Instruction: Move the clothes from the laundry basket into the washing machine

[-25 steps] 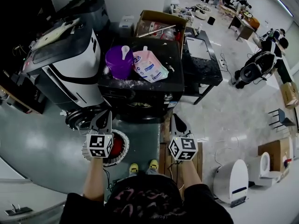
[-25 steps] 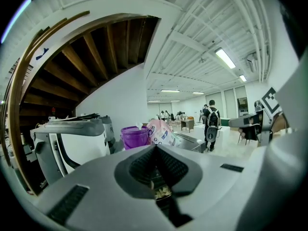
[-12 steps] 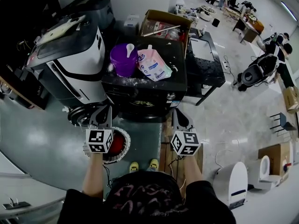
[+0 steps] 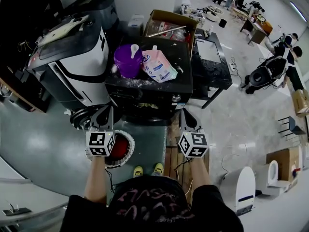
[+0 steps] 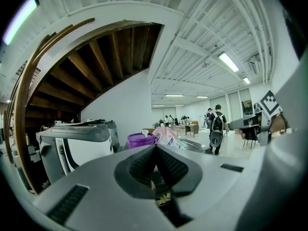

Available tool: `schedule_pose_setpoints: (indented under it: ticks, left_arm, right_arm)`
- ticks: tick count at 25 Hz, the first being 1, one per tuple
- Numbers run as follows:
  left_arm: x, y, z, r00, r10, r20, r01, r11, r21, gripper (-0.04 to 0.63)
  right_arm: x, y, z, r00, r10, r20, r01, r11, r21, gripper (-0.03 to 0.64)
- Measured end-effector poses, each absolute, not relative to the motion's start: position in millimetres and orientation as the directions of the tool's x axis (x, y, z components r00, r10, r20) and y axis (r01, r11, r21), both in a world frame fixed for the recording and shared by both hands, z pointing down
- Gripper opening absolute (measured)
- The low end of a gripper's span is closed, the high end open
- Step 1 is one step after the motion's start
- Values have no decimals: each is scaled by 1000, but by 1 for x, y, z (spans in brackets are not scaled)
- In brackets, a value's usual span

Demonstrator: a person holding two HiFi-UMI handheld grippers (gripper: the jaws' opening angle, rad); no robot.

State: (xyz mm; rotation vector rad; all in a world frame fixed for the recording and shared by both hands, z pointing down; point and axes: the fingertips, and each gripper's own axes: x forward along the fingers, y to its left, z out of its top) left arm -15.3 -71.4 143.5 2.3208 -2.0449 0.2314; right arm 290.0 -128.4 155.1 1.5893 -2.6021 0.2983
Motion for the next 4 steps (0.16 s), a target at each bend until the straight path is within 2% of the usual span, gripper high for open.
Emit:
schedule_pose_setpoints:
  ticks: [4]
  left_arm:
    - [-16,-71,144,117,-984,132,-989,-127,-71,11]
  right_arm:
    - [291,-130,154,-459,-873,164,-888,444,-121,4]
